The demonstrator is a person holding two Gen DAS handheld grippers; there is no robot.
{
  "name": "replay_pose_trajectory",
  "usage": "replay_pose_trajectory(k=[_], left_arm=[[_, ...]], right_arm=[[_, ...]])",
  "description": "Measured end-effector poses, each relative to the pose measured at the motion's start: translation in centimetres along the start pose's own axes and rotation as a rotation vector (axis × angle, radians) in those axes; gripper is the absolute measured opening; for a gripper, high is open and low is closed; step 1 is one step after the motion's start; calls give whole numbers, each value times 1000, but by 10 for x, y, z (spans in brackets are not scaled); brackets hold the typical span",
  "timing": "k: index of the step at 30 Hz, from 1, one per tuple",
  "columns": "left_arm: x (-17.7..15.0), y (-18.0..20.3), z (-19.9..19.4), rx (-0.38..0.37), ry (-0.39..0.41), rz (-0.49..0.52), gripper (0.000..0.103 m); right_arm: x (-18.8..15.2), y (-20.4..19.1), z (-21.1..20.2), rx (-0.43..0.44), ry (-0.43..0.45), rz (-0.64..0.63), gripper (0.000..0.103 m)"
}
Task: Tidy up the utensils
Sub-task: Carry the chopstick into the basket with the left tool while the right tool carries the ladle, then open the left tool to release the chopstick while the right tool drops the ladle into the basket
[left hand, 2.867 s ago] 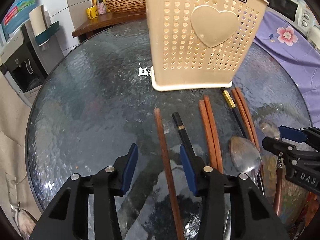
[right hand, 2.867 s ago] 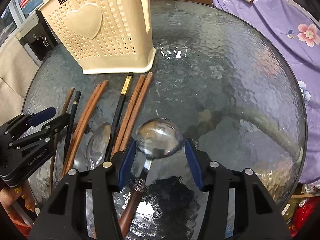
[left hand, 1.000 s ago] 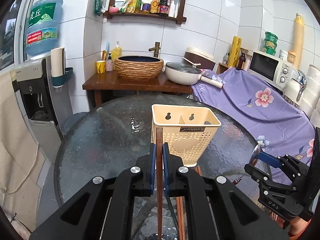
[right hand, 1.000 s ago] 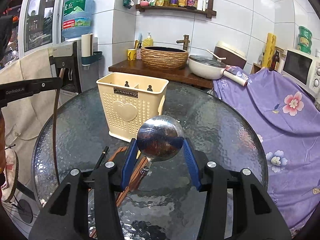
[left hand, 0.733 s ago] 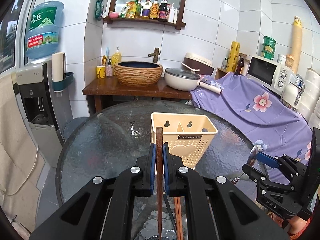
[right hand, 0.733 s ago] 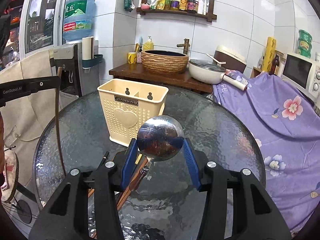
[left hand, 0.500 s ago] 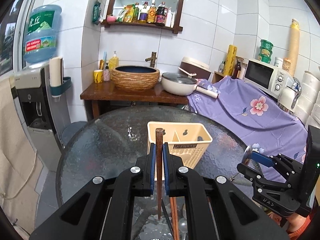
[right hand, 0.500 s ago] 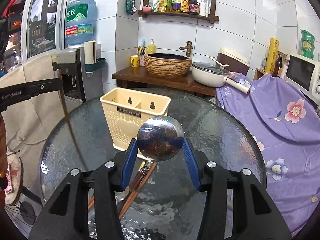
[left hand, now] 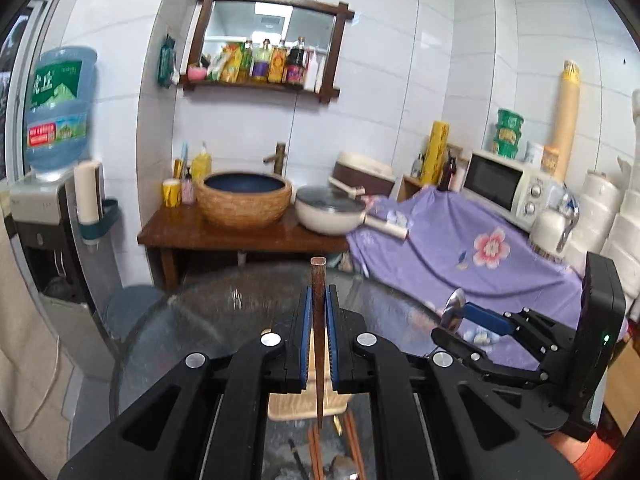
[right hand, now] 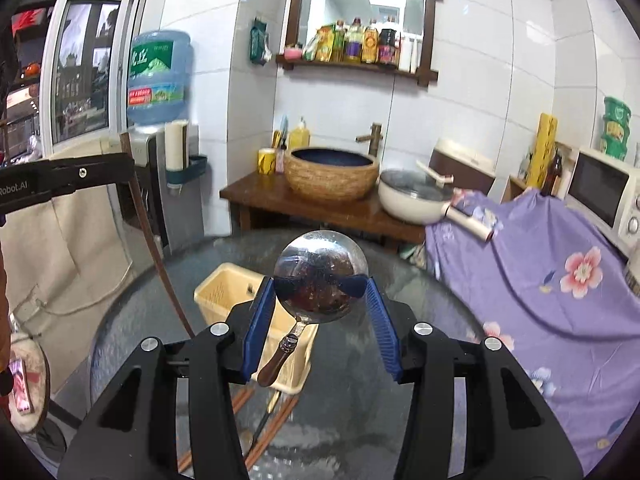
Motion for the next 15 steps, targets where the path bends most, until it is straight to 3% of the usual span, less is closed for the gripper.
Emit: replay_pose_trajectory(k=[8, 15], left_arm=[[60, -4, 9, 50, 65, -38, 7], [44, -18, 50, 124, 27, -54, 7]], right_arm=[[57, 6, 15, -65, 52, -6, 48], [32, -6, 62, -85, 3, -40, 48]])
Point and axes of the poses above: each gripper's, at about its wrist camera, not at the fingertips, and z roughly the way its jaws point, y to its right, x to its top, the point moved 4 cm from there along z, roughly the way its jaws point
